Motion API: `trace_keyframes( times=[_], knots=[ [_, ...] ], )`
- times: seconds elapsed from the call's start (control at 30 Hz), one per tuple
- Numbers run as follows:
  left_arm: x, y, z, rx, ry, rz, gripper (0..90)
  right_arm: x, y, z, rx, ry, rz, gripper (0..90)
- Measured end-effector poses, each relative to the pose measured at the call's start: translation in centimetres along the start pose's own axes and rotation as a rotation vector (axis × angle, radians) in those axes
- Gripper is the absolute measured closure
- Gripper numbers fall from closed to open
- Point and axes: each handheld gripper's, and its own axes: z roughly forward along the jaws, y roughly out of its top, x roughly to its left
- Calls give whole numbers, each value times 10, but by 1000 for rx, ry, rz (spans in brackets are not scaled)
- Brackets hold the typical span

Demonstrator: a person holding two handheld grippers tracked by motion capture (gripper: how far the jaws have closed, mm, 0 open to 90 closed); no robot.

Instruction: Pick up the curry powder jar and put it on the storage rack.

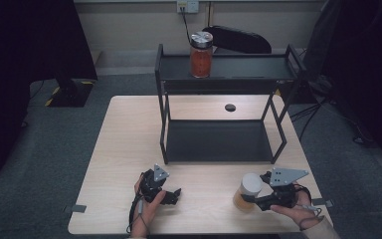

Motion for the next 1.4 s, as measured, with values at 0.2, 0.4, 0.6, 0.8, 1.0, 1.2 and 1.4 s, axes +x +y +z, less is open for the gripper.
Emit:
trace_keyframes(
  times=[0.2,0.4,0.6,0.8,1.0,1.2,1.4],
  knots=[
    [0,0,0,0,0,0,0,2,2,-1,6,-28,11,348],
    [0,0,0,0,0,0,0,-2,5,-3,-5,-43,58,349],
    [0,0,0,0,0,0,0,-6,15,-4,-13,-80,91,348],
    [0,0,0,0,0,0,0,-14,29,-5,-20,-103,109,349],
    [0,0,0,0,0,0,0,-18,41,-4,-25,-124,127,349],
    [0,0,0,0,0,0,0,-23,55,-5,-18,-152,126,349],
    [0,0,0,0,0,0,0,-29,69,-7,-24,-164,134,349]
  ],
)
